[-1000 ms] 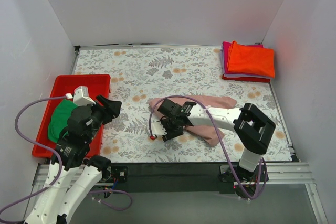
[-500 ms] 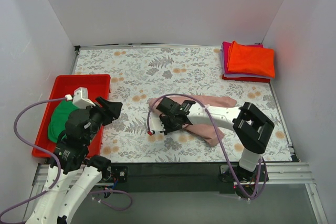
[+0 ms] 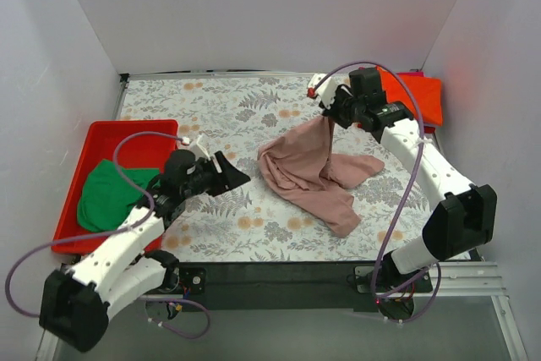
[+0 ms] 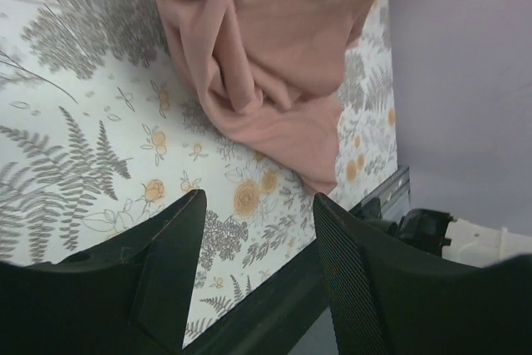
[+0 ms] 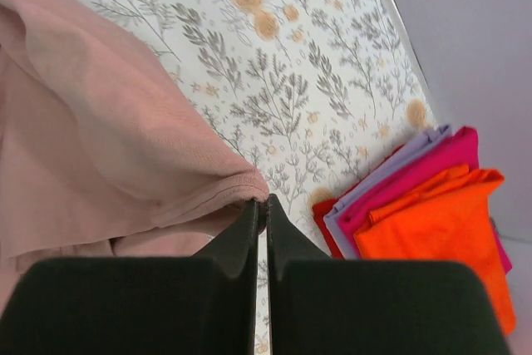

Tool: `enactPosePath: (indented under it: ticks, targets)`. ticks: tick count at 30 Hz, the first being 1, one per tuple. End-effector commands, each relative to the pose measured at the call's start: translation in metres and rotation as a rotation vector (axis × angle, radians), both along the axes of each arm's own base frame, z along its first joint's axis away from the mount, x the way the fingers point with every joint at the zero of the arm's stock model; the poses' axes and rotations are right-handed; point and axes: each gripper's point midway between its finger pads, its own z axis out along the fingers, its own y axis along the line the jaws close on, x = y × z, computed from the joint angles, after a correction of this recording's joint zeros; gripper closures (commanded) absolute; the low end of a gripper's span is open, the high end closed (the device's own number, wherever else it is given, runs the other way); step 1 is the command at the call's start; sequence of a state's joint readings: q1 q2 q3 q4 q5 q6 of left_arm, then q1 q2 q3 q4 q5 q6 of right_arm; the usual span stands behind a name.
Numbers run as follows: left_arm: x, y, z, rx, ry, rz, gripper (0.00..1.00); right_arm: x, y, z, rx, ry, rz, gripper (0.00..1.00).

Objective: Fold and stack the t-shirts
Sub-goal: Flatten the tshirt out

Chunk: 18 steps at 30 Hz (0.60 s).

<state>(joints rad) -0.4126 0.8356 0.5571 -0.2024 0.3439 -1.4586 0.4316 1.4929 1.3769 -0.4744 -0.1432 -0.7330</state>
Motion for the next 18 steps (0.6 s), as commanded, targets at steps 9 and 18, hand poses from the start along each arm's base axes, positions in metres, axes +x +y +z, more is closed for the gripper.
enactPosePath:
  ticks: [9,18]
  targets:
    - [-0.006,-0.135,-0.038,0.070,0.024,-0.325,0.46,0.022,-0.046,0.009,0.173,0.048,-0.115,0.99]
    - [0.020,-0.108,-0.099,0.296,0.147,-0.117,0.44,0.025,-0.056,0.040,0.204,-0.018,-0.124,0.99]
